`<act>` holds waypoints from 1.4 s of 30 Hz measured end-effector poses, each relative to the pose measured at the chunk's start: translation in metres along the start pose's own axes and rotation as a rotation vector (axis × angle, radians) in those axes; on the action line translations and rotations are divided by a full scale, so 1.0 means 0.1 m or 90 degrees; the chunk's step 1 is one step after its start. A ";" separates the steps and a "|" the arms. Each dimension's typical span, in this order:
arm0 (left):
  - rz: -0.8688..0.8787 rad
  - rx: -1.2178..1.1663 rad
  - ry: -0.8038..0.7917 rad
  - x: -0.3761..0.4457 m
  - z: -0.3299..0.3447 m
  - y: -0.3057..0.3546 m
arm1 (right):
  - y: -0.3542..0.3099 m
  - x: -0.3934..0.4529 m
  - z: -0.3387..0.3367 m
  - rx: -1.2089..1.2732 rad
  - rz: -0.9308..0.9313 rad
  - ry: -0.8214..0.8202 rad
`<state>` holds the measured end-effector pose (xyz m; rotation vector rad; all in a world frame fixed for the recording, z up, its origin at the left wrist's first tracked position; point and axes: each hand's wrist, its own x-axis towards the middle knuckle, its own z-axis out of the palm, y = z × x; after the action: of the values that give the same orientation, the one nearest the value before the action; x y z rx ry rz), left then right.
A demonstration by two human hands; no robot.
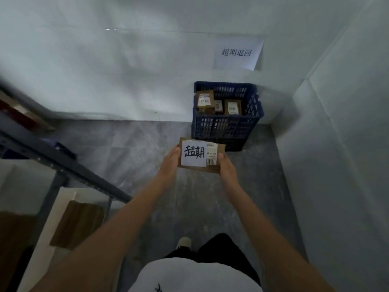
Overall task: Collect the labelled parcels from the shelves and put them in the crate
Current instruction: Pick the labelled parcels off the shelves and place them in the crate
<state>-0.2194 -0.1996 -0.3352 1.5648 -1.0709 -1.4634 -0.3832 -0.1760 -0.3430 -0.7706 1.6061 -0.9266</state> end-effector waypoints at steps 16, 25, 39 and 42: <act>-0.123 0.059 -0.116 2.78 1.63 0.64 | -0.55 2.91 -1.09 -0.030 0.116 0.035; -0.257 -0.019 -0.044 4.12 2.06 0.73 | -0.81 4.23 -1.24 0.015 0.233 0.006; -0.271 0.006 -0.016 6.43 2.50 0.34 | -0.49 6.65 -1.14 -0.052 0.198 -0.017; -0.242 0.033 -0.006 7.03 2.57 0.09 | -0.31 7.27 -1.07 -0.051 0.173 -0.026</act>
<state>-0.4718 -0.8432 -0.6226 1.8747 -0.8513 -1.7026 -0.6422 -0.7943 -0.6465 -0.6032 1.6702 -0.6518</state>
